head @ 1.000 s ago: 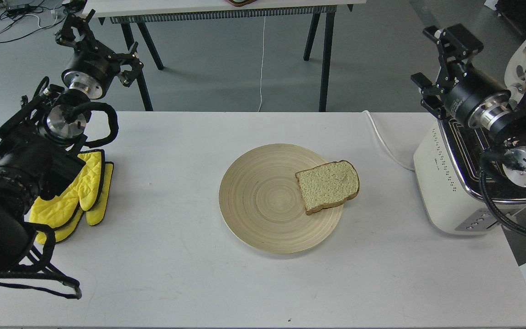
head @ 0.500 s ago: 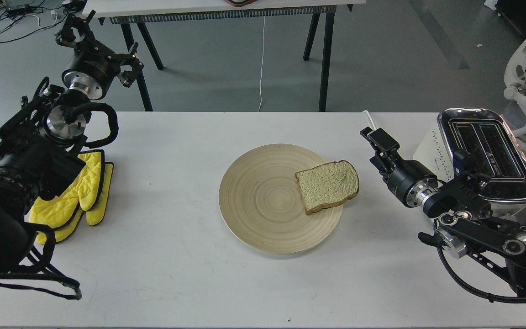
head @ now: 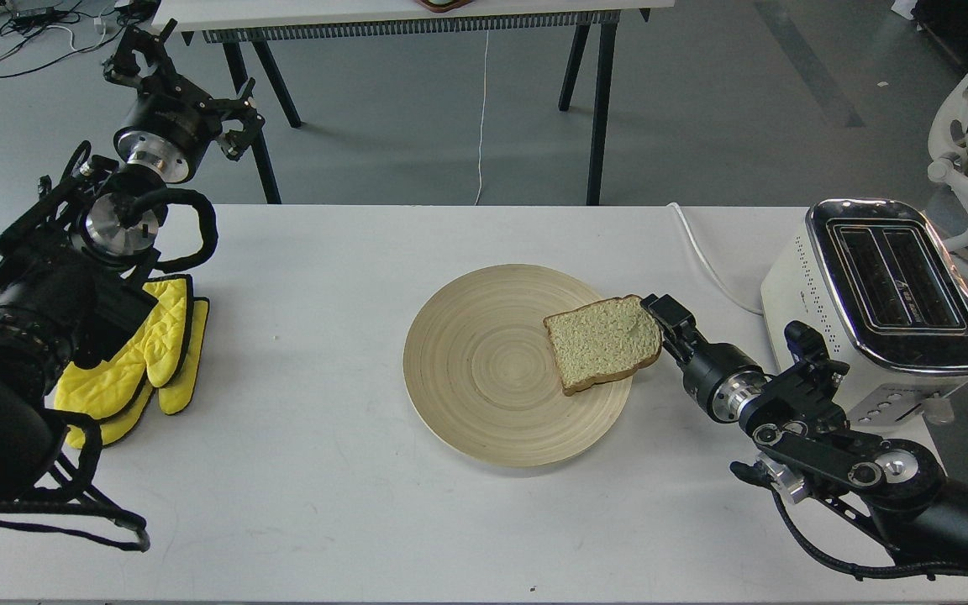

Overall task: Put bread in toaster with right arm
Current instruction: 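Reach the right gripper toward the bread slice on the wooden plate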

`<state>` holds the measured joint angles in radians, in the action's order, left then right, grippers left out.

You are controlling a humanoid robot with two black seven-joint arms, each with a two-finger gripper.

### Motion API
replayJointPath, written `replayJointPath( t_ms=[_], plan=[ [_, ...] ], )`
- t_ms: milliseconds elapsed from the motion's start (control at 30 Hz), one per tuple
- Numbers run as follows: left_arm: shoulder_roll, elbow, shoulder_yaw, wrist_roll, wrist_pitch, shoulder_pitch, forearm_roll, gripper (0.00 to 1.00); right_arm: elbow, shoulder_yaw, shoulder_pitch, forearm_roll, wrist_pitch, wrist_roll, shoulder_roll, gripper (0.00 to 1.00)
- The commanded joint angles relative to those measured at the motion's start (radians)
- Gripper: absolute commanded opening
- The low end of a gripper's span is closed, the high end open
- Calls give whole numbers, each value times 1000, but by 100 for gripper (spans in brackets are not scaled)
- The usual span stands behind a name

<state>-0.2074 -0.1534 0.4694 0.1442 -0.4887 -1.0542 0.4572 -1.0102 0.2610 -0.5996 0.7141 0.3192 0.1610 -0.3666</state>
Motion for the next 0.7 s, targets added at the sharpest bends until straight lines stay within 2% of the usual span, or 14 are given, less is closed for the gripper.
replayJointPath(
  t_ms=[0, 433, 567, 667],
  plan=[
    [-1, 0, 0, 0, 0, 0, -2, 100, 1, -2, -3, 4, -9, 0, 3, 61],
    [-1, 0, 0, 3, 0, -1, 0, 100, 5, -46, -26, 11, -19, 2, 11, 49],
    [-1, 0, 0, 3, 0, -1, 0, 100, 2, -46, -26, 13, -19, 2, 12, 36],
    [-1, 0, 0, 3, 0, -1, 0, 100, 2, -58, -26, 13, -19, 2, 11, 30]
  ],
)
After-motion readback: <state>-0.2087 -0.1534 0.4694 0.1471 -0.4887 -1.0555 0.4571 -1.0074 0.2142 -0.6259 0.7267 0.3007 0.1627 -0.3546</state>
